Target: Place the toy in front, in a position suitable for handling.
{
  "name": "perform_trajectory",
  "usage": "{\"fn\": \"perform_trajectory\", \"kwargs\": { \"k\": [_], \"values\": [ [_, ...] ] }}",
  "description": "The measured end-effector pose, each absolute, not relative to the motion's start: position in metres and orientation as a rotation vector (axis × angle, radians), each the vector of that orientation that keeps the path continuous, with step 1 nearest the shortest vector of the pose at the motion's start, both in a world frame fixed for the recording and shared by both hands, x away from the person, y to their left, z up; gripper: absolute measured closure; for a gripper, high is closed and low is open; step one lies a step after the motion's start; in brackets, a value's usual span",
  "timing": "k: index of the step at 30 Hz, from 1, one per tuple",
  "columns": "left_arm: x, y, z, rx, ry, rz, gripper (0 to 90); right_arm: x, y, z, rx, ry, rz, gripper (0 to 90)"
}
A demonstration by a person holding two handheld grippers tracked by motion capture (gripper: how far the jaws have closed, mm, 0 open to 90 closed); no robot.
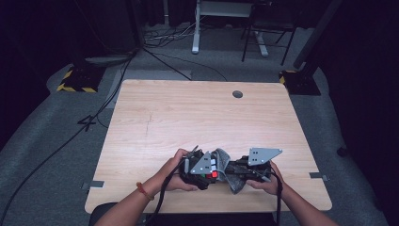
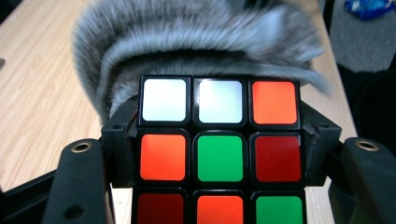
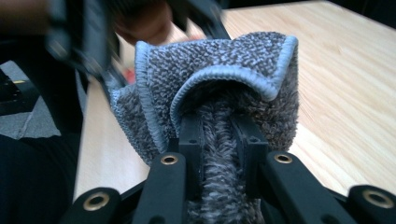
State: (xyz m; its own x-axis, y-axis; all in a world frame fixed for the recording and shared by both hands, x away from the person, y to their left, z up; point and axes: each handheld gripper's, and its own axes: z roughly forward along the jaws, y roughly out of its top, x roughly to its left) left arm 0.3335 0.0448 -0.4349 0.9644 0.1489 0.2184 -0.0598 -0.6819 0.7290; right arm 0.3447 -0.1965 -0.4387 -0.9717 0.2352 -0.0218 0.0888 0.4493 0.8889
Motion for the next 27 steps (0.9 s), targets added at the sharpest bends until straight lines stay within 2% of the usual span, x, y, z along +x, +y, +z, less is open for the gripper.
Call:
{"fn": "perform_trajectory", "kwargs": {
  "k": [12, 16, 21, 27],
  "values": [
    [0.335, 0.035, -0.448, 2.351, 0.082, 0.33, 33.2, 0.34, -0.186, -0.429, 0.237, 2.527, 1.608, 76.7],
    [0.336, 0.043, -0.44, 2.303, 0.089, 0.337, 33.3, 0.343, -0.193, -0.43, 0.276, 2.52, 1.53, 76.7],
    [0.334, 0.054, -0.427, 2.227, 0.09, 0.362, 33.3, 0.358, -0.207, -0.448, 0.387, 2.569, 1.479, 76.7],
    [0.334, 0.06, -0.421, 2.162, 0.095, 0.335, 33.3, 0.367, -0.205, -0.462, 0.415, 2.634, 1.506, 76.7]
  ]
}}
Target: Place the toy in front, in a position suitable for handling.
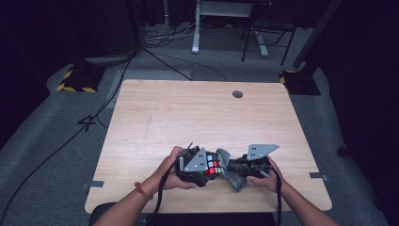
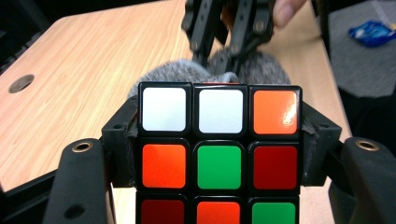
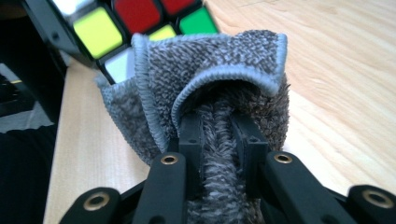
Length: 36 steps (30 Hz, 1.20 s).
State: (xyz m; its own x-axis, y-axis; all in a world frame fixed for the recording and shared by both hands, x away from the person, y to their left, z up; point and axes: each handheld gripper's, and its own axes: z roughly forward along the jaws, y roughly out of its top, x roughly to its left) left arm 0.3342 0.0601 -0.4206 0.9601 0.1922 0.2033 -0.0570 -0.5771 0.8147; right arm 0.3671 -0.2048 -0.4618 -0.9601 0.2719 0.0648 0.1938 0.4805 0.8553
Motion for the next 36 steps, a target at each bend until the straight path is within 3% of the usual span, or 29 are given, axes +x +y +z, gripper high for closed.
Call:
{"fn": "perform_trajectory", "kwargs": {
  "k": [11, 13, 21, 29, 36],
  "values": [
    [0.338, 0.054, -0.432, 2.217, 0.101, 0.314, 29.7, 0.36, -0.208, -0.452, 0.389, 2.592, 1.677, 77.3],
    [0.336, 0.049, -0.436, 2.26, 0.091, 0.352, 33.2, 0.359, -0.208, -0.446, 0.358, 2.579, 1.731, 77.4],
    [0.336, 0.05, -0.433, 2.24, 0.1, 0.343, 33.5, 0.353, -0.204, -0.441, 0.336, 2.548, 1.588, 77.3],
    [0.339, 0.058, -0.425, 2.205, 0.119, 0.341, 33.6, 0.355, -0.195, -0.456, 0.323, 2.663, 1.411, 77.3],
    [0.338, 0.052, -0.433, 2.258, 0.094, 0.31, 33.6, 0.345, -0.2, -0.437, 0.267, 2.564, 1.545, 77.2]
  ]
}}
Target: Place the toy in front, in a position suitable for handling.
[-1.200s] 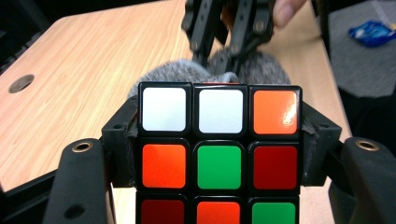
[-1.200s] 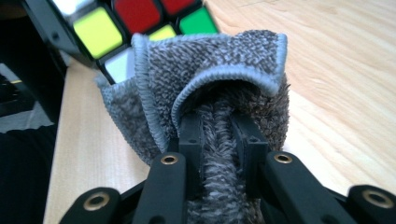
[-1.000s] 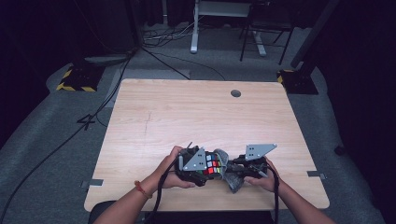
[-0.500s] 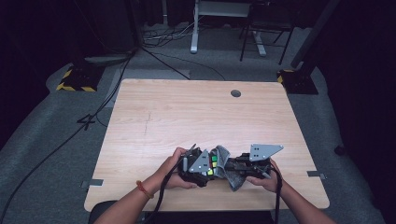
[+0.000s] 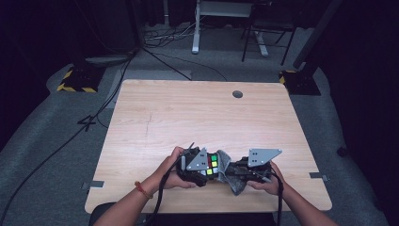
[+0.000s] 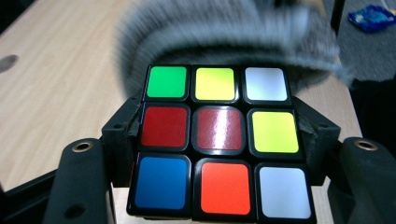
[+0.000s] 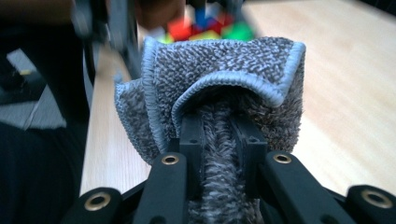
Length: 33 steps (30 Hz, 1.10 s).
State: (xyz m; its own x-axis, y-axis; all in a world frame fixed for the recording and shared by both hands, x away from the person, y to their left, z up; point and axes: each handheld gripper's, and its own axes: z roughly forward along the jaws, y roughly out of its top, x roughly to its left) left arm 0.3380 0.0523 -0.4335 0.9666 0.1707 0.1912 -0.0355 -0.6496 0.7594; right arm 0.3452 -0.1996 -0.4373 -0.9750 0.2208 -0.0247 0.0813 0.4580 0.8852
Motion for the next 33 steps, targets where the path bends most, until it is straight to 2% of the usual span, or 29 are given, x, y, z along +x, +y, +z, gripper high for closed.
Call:
{"fn": "perform_trajectory", "kwargs": {
  "k": [8, 15, 25, 33],
  "values": [
    [0.33, 0.046, -0.428, 2.241, 0.048, 0.305, 33.6, 0.353, -0.2, -0.444, 0.359, 2.558, 1.436, 77.1],
    [0.336, 0.056, -0.425, 2.205, 0.101, 0.312, 33.6, 0.354, -0.193, -0.455, 0.315, 2.677, 1.344, 77.0],
    [0.332, 0.044, -0.435, 2.285, 0.042, 0.301, 33.6, 0.345, -0.199, -0.432, 0.295, 2.582, 1.467, 76.8],
    [0.33, 0.048, -0.428, 2.235, 0.043, 0.295, 33.6, 0.353, -0.195, -0.448, 0.355, 2.621, 1.347, 76.8]
  ]
}}
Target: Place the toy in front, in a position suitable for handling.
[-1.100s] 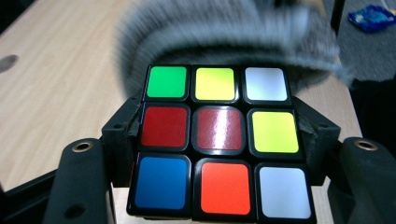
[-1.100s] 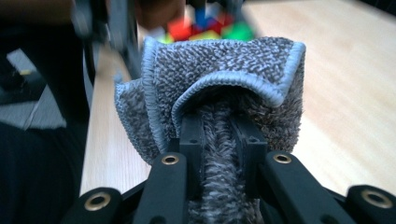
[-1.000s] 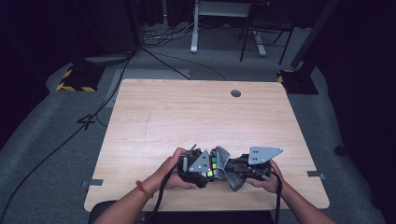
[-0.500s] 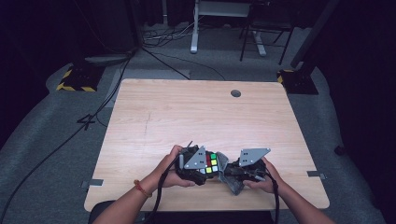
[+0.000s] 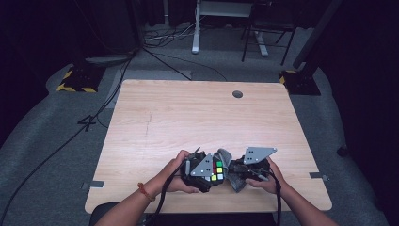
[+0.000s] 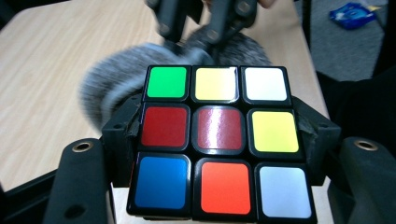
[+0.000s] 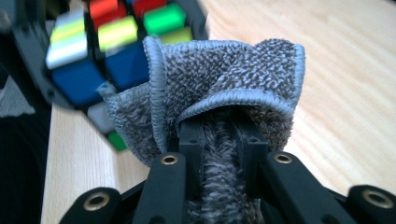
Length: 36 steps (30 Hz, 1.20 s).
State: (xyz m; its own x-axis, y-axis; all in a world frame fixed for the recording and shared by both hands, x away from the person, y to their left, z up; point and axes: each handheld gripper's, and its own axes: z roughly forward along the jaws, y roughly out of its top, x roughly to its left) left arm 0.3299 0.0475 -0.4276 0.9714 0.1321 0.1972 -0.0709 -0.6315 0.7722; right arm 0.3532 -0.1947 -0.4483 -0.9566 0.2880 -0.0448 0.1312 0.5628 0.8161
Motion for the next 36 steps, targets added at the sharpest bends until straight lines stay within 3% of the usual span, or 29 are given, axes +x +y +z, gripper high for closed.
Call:
{"fn": "perform_trajectory", "kwargs": {
  "k": [7, 16, 32, 36],
  "values": [
    [0.34, 0.056, -0.429, 2.237, 0.116, 0.321, 33.6, 0.345, -0.191, -0.446, 0.278, 2.652, 1.369, 76.8],
    [0.335, 0.044, -0.438, 2.281, 0.071, 0.277, 33.6, 0.343, -0.198, -0.432, 0.289, 2.548, 1.494, 76.7],
    [0.34, 0.056, -0.428, 2.227, 0.136, 0.359, 33.5, 0.345, -0.188, -0.453, 0.292, 2.632, 1.34, 76.8],
    [0.341, 0.054, -0.432, 2.249, 0.128, 0.311, 33.5, 0.342, -0.191, -0.445, 0.275, 2.6, 1.402, 76.7]
  ]
}}
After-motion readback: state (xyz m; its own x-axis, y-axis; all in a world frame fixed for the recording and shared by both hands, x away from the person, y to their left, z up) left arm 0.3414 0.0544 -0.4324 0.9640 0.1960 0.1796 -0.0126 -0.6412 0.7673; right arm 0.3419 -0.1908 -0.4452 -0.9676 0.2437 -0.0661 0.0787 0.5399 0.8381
